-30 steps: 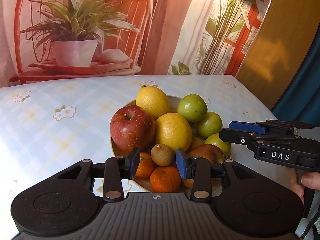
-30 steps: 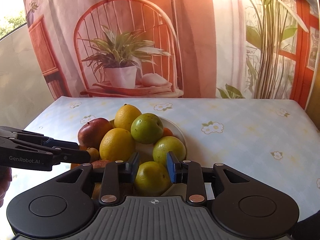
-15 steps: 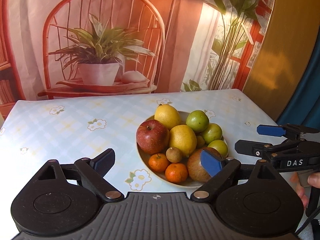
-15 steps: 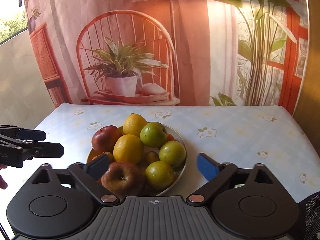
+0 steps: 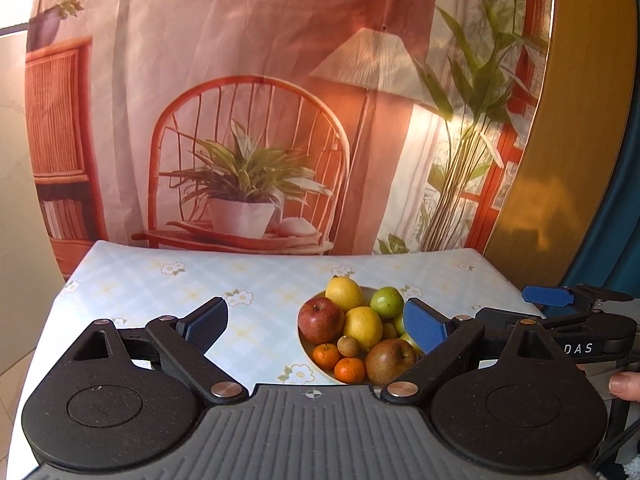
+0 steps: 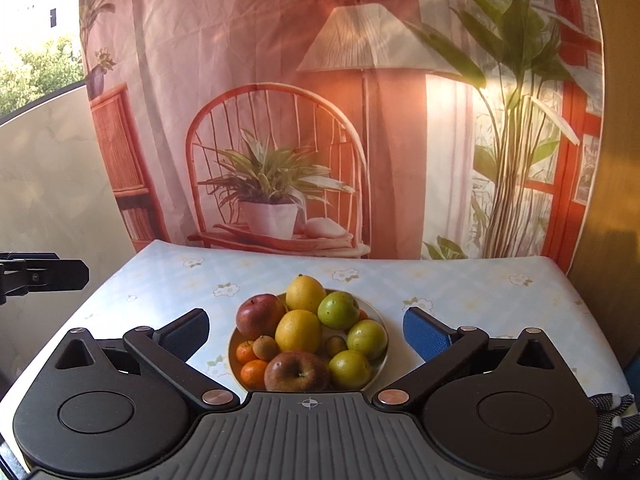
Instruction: Organize fruits
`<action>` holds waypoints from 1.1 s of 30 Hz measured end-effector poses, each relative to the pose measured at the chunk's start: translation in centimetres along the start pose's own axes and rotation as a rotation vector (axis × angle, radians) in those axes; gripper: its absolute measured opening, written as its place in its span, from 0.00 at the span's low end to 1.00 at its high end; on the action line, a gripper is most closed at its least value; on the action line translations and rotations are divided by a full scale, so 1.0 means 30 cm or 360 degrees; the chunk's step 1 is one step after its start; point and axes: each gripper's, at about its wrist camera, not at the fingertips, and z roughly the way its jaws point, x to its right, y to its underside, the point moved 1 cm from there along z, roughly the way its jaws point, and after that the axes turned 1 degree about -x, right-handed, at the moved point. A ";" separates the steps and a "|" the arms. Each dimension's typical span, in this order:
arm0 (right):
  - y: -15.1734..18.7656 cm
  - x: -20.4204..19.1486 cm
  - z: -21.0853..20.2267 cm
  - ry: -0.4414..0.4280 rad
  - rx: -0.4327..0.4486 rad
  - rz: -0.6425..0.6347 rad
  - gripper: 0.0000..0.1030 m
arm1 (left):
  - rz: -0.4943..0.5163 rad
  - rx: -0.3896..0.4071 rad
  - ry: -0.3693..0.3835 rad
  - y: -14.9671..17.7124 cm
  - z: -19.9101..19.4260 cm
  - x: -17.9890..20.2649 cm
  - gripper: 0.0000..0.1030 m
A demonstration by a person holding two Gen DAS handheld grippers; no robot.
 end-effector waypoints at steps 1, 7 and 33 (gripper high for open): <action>-0.006 -0.007 -0.019 0.0004 0.0012 0.0002 1.00 | 0.0004 0.0021 -0.0010 -0.003 -0.022 0.003 0.93; -0.027 -0.037 -0.104 0.0009 0.0045 0.0017 1.00 | 0.0030 0.0095 -0.0065 -0.015 -0.123 0.024 0.93; -0.045 -0.046 -0.164 0.0018 0.0074 0.0039 1.00 | 0.0134 0.0127 -0.0142 -0.005 -0.190 0.064 0.93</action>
